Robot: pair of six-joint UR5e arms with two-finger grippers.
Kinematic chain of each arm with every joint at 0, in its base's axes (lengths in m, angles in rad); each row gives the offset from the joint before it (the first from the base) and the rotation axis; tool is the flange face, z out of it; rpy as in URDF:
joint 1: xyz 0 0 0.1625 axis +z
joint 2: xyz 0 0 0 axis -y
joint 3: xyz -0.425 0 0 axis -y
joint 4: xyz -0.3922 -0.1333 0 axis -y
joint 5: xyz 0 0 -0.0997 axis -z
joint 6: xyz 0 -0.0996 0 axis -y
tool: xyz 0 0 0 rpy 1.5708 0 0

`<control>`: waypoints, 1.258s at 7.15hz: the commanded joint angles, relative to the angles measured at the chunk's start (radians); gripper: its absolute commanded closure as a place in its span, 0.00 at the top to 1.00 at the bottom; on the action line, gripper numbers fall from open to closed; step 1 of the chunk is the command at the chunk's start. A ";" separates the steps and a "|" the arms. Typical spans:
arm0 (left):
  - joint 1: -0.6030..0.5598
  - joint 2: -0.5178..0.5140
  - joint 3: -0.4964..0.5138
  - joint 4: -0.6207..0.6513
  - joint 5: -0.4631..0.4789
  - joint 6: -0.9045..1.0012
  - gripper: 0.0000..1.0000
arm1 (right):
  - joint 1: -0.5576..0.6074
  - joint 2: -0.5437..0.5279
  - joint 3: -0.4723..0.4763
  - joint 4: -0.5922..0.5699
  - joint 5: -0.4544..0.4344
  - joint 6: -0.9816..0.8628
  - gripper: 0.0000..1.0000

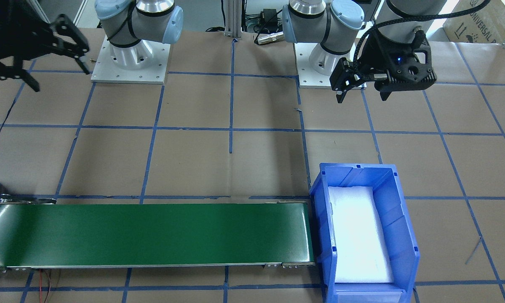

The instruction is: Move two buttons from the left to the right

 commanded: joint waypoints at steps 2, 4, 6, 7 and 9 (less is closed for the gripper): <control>0.002 0.000 0.000 0.002 0.000 0.000 1.00 | 0.188 0.041 0.000 -0.044 -0.072 0.391 1.00; 0.002 0.000 0.000 0.002 0.000 0.000 1.00 | 0.184 0.046 -0.009 -0.071 -0.078 0.472 1.00; 0.002 0.000 -0.002 0.002 0.001 0.003 1.00 | 0.173 0.055 -0.017 -0.083 -0.124 0.520 1.00; 0.002 -0.003 0.000 0.003 0.000 -0.001 1.00 | 0.159 0.057 -0.020 -0.083 -0.123 0.518 1.00; 0.008 -0.009 0.005 0.018 0.006 0.005 1.00 | 0.128 0.057 -0.021 -0.077 -0.118 0.512 1.00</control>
